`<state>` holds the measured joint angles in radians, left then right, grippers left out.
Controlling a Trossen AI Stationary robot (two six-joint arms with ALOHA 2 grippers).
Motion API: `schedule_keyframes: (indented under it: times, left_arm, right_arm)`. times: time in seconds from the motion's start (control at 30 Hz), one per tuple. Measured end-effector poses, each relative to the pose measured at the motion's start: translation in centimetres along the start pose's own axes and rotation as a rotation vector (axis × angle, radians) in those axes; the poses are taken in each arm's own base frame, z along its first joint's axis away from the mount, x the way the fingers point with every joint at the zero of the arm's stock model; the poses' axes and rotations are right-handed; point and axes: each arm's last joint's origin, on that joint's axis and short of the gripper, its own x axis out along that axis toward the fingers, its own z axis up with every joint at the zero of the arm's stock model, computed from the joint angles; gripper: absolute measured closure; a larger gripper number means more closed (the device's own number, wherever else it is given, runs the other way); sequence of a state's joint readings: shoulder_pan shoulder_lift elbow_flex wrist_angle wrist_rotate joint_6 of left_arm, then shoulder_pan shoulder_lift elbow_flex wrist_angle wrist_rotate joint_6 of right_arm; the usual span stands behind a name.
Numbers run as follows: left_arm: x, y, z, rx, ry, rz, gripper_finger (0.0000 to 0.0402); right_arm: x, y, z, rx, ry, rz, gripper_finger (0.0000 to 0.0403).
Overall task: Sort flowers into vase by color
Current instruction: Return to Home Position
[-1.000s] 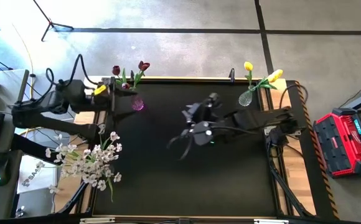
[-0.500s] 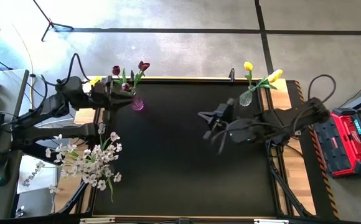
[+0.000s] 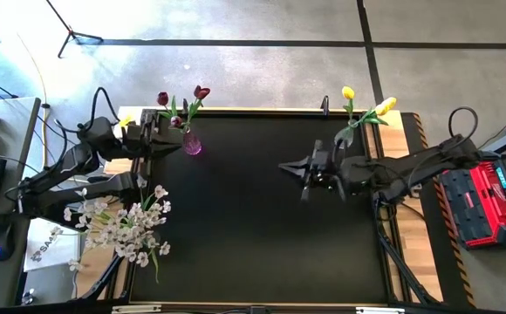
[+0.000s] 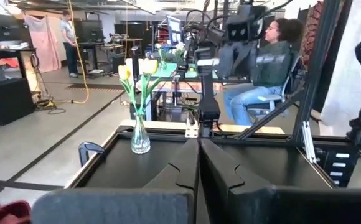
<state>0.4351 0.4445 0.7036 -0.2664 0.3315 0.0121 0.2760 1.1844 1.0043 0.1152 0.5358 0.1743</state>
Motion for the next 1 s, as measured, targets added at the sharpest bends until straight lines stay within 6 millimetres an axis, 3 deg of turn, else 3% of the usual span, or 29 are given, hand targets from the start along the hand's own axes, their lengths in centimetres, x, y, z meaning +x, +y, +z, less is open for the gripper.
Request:
schedule_keyframes:
  times: [0.2, 0.4, 0.67, 0.83, 1.0]
  left_arm:
    - [-0.6, 0.0, -0.7, -0.007, -0.015, 0.044, 0.0401]
    - [-2.0, -0.3, -1.9, 0.071, -0.058, 0.099, 0.0401]
    - [-2.5, -0.7, -5.1, 0.031, -0.039, 0.042, 0.0401]
    - [-3.0, -1.0, -6.0, 0.094, -0.032, 0.019, 0.0401]
    - [-3.8, -1.2, -6.1, 0.159, -0.045, 0.047, 0.0401]
  right_arm:
    - [0.1, -1.1, -2.8, -0.017, 0.167, -0.074, 0.0402]
    - [0.0, -1.0, -2.9, -0.105, 0.107, -0.023, 0.0403]
    - [-1.0, -4.3, -6.5, -0.056, -0.054, 0.11, 0.0403]
    - [-2.3, -6.1, -9.0, -0.024, -0.115, 0.114, 0.0403]
    - [-4.3, -7.2, -8.8, -0.028, -0.123, 0.066, 0.0403]
